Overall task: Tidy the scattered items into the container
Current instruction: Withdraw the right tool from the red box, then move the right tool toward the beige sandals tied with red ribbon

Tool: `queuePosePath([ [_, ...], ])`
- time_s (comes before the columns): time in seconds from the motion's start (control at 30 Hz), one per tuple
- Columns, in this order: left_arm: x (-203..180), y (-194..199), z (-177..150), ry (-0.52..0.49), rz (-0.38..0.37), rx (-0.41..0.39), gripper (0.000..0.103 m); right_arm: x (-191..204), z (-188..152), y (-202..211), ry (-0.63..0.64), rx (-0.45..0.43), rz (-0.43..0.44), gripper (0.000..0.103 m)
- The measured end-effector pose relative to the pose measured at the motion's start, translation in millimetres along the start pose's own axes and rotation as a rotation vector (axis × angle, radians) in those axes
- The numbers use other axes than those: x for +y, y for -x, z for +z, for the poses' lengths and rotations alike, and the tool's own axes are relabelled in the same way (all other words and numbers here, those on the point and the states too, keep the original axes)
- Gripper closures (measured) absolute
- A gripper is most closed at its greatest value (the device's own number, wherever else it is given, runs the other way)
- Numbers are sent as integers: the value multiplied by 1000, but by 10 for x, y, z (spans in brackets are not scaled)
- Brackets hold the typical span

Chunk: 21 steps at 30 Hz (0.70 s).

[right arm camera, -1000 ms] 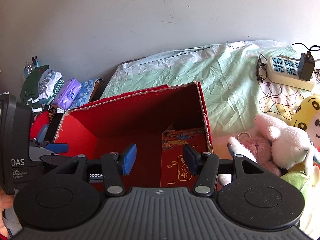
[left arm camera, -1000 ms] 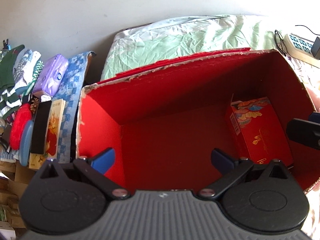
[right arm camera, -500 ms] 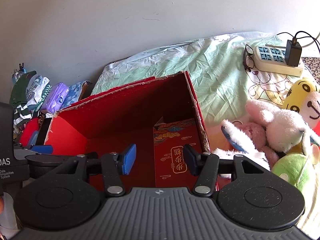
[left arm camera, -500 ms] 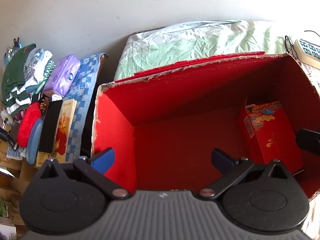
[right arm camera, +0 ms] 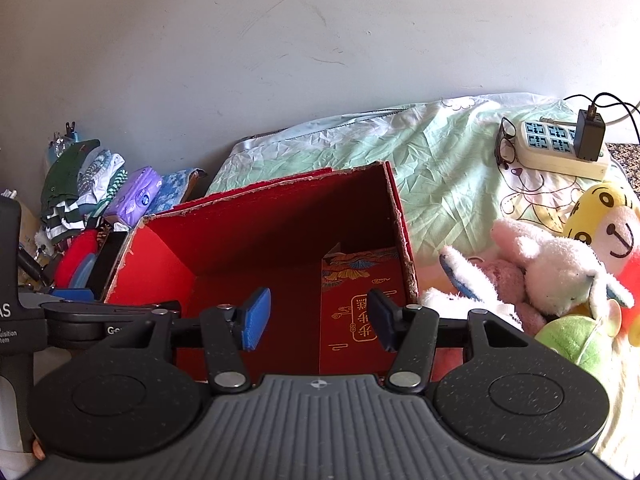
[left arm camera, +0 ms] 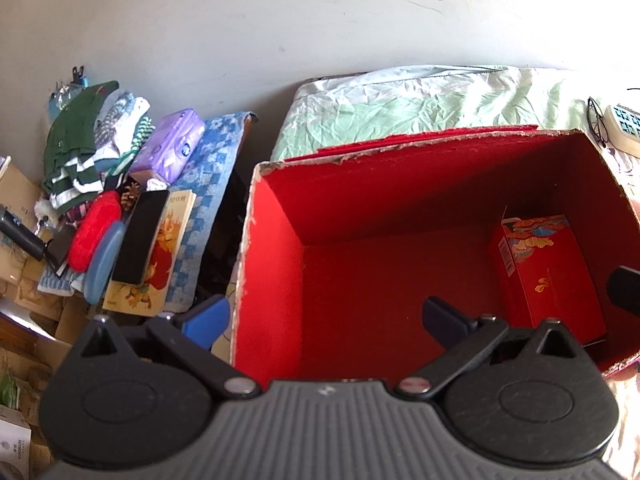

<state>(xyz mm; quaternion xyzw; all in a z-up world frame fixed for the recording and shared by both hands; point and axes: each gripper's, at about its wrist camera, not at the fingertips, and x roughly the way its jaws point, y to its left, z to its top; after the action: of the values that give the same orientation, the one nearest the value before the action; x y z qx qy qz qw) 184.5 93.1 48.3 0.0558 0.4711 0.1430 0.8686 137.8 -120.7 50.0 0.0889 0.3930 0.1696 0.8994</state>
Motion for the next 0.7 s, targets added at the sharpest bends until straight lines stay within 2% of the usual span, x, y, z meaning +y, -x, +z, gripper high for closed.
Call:
queuePosePath([
  [0.13,45,225,-95,15,40,-47,1,-38,-39,143,34,-34,6,46],
  [0.23,109,392,-153,48,37,-63,1,-101,-72,239,44,-42,27,46],
  [0.47,231,704,-418,120,-26,-57,1,-237,-229,386,60,-19,88,45],
  [0.6,276,811,-677,165,-77,-38,1,-321,-389,377,72,20,122,45],
  [0.7,249,869,-895,162,-88,-30,1,-373,-502,317,62,66,131,46],
])
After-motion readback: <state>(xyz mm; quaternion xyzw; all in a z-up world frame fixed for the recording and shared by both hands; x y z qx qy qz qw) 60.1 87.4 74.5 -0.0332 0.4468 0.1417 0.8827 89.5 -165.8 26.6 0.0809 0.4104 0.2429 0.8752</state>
